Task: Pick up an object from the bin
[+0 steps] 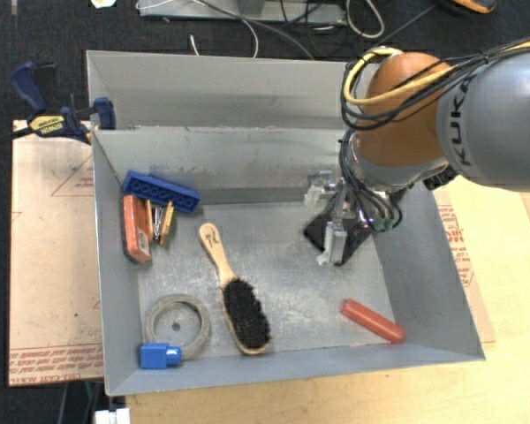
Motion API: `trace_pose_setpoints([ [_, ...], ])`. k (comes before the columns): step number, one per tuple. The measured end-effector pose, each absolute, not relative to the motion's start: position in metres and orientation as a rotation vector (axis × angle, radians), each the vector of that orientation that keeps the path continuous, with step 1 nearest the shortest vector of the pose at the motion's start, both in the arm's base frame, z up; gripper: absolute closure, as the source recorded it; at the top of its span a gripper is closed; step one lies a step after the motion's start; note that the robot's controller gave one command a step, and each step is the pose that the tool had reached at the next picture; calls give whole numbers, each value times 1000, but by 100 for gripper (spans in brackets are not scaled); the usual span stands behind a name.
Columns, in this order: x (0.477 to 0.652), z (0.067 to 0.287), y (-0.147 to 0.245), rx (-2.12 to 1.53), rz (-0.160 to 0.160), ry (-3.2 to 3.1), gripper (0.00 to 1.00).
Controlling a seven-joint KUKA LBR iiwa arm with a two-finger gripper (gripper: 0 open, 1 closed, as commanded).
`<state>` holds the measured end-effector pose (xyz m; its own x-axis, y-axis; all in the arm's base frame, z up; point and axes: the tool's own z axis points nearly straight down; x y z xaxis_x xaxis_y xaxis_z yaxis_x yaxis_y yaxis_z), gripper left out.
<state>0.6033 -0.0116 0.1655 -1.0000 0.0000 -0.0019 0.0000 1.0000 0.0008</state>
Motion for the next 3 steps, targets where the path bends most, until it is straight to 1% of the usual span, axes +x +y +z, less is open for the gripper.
trace_pose_setpoints([
  [1,625,106,-60,-174,1,3130,0],
  [2,638,69,-90,-190,6,3127,0],
  [3,640,72,-83,-680,0,3056,0],
])
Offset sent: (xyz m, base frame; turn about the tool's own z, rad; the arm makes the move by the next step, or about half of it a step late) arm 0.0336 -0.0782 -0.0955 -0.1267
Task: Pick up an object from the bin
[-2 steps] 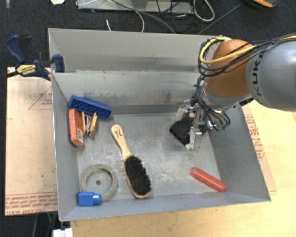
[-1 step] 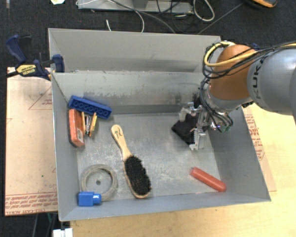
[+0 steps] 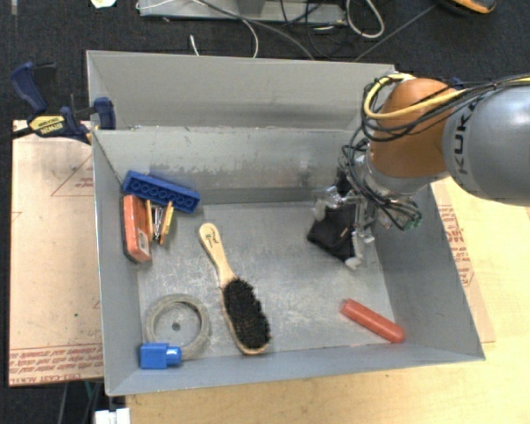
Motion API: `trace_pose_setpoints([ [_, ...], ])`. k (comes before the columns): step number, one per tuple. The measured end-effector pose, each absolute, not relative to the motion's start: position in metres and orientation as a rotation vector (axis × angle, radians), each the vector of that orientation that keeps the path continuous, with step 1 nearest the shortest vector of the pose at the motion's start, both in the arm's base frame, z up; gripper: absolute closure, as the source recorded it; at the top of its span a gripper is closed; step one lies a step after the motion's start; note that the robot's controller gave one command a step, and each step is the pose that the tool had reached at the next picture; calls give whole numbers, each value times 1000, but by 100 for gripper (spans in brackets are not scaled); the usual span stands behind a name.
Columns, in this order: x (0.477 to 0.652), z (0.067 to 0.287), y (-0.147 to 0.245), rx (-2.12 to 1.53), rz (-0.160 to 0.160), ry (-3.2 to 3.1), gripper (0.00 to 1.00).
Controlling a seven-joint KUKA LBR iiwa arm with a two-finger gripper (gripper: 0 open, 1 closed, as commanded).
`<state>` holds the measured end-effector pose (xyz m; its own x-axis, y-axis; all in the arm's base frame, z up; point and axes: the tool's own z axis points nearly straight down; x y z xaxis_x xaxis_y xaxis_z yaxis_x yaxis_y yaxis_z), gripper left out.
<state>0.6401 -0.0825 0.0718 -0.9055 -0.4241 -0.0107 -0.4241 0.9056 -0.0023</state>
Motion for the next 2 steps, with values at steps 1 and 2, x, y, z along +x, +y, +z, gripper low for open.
trace_pose_setpoints([
  [1,639,72,-86,-450,4,3097,0],
  [2,643,76,-81,-794,-1,3017,100],
])
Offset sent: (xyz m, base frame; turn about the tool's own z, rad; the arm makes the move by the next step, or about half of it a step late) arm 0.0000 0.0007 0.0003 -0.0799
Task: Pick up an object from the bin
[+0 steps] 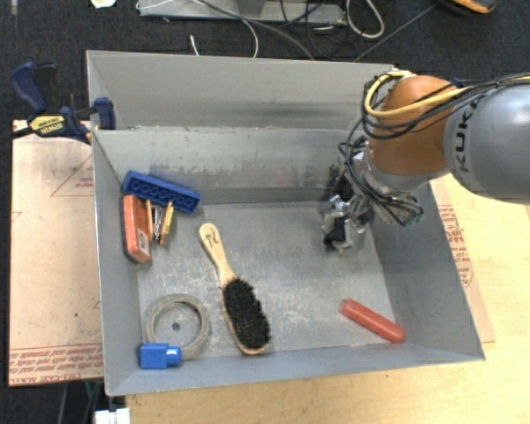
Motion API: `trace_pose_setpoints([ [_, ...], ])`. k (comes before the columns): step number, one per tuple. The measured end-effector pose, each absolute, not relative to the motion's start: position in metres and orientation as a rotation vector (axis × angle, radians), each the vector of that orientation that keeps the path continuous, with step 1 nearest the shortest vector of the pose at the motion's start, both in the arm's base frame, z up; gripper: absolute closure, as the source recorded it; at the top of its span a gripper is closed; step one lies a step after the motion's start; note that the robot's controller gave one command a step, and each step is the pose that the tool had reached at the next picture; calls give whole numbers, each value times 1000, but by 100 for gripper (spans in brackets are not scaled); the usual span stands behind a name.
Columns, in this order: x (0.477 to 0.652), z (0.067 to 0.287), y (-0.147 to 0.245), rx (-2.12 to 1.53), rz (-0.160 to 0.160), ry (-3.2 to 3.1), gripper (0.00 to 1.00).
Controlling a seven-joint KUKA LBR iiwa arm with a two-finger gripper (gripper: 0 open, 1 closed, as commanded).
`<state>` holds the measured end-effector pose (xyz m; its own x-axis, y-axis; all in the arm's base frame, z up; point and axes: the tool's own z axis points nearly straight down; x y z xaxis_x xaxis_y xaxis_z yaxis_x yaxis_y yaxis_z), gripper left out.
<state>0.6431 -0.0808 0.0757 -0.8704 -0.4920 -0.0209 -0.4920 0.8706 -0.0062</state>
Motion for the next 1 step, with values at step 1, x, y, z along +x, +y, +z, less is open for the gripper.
trace_pose_setpoints([
  [1,643,76,-81,-792,-1,3017,100],
])
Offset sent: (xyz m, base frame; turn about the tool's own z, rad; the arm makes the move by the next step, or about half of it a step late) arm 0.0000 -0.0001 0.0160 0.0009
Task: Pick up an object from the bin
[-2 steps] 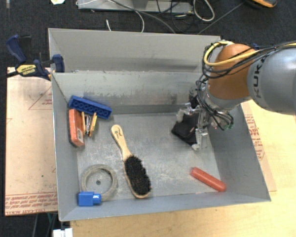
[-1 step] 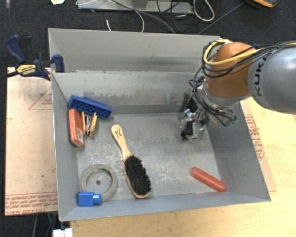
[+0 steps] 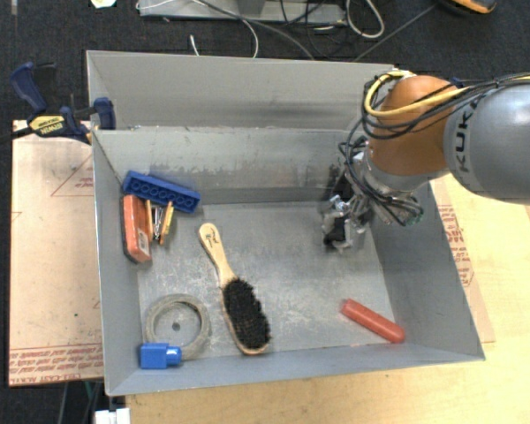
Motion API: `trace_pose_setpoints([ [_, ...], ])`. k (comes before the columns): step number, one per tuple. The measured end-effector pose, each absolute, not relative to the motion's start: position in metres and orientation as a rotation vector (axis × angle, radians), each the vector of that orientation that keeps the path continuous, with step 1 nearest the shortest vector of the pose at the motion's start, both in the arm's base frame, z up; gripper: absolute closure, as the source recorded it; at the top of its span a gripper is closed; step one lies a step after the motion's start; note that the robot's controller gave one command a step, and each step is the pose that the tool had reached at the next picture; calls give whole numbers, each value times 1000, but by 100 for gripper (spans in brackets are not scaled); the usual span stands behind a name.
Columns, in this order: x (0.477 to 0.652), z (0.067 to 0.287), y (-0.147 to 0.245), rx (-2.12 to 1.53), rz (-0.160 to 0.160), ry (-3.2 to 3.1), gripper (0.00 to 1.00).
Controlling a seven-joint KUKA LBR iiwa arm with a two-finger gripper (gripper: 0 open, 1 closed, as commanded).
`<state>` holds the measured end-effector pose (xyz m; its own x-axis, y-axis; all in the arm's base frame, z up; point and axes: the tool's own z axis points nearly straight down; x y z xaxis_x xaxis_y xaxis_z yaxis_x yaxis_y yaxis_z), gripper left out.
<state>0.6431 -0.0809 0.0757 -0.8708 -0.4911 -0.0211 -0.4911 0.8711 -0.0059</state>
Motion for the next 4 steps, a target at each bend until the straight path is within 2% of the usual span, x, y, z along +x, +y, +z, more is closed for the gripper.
trace_pose_setpoints([
  [4,643,126,-80,-787,1,3016,100],
])
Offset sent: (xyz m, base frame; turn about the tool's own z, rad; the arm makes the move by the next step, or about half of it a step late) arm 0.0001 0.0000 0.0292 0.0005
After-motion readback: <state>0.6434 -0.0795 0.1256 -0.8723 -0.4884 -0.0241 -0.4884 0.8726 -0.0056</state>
